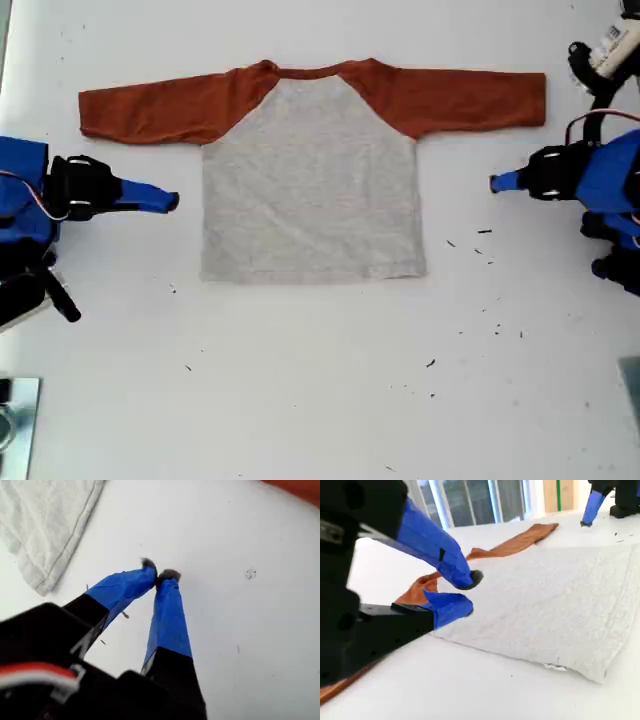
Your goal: Fold t shirt
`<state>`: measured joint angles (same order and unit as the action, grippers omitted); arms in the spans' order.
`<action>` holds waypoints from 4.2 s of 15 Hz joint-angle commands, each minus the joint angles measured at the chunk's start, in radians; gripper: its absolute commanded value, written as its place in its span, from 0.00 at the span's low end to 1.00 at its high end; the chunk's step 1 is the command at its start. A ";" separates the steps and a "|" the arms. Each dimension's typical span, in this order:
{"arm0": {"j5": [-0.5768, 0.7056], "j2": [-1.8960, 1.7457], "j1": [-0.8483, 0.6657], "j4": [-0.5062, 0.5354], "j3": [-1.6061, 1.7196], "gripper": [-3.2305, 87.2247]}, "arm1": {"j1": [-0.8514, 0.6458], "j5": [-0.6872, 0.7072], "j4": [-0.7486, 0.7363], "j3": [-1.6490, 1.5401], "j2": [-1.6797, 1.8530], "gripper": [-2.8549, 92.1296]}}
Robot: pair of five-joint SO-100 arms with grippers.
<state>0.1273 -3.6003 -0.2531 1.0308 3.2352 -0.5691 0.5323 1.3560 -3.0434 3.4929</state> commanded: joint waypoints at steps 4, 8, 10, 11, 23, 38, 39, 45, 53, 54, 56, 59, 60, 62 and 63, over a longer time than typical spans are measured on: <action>0.005 -0.006 -0.095 0.000 0.009 0.09 | 0.018 -0.176 0.002 -0.054 0.012 0.07; -0.146 -0.006 -0.005 -0.009 0.009 0.14 | 0.063 -0.155 0.011 -0.049 0.012 0.07; -0.003 -0.006 -0.037 0.000 0.009 0.03 | 0.083 -0.153 0.025 -0.003 0.012 0.07; -0.006 -0.006 0.009 -0.017 0.008 0.03 | 0.075 -0.156 0.052 0.060 0.003 0.07; 0.003 -0.006 0.057 -0.002 0.008 0.03 | -0.819 0.575 0.178 1.138 -1.124 0.46; 0.014 -0.006 0.061 -0.002 0.008 0.03 | -0.781 0.724 -0.466 0.767 -1.486 0.06; 0.014 -0.006 0.061 -0.002 0.008 0.03 | -0.773 0.727 -0.379 0.813 -1.416 0.06; 0.014 -0.006 0.057 -0.002 0.008 0.03 | -0.313 0.503 0.037 1.327 -1.244 0.06; 0.008 -0.006 0.055 -0.002 0.008 0.03 | 0.367 0.190 0.054 2.335 -2.106 0.32; 0.012 -0.006 0.057 -0.002 0.008 0.03 | 0.328 0.184 0.115 2.287 -1.991 0.30; 0.012 -0.006 0.061 -0.002 0.008 0.03 | 0.202 0.179 0.204 2.025 -1.689 0.29; 0.014 -0.006 0.044 -0.002 0.008 0.04 | -0.061 0.218 0.034 1.072 -1.052 0.18; 0.009 -0.006 0.046 -0.002 0.008 0.07 | -0.126 0.229 -0.069 0.749 -0.815 0.08; -0.040 -0.006 0.029 -0.008 0.008 0.03 | -0.198 0.198 -0.132 0.285 -0.426 0.07; -0.044 -0.006 0.015 -0.054 0.006 0.03 | -0.186 0.189 -0.143 0.192 -0.344 0.07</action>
<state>0.1120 -3.6003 -0.2040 1.0216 3.2352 -0.7501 0.7302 1.2671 -2.6538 2.9590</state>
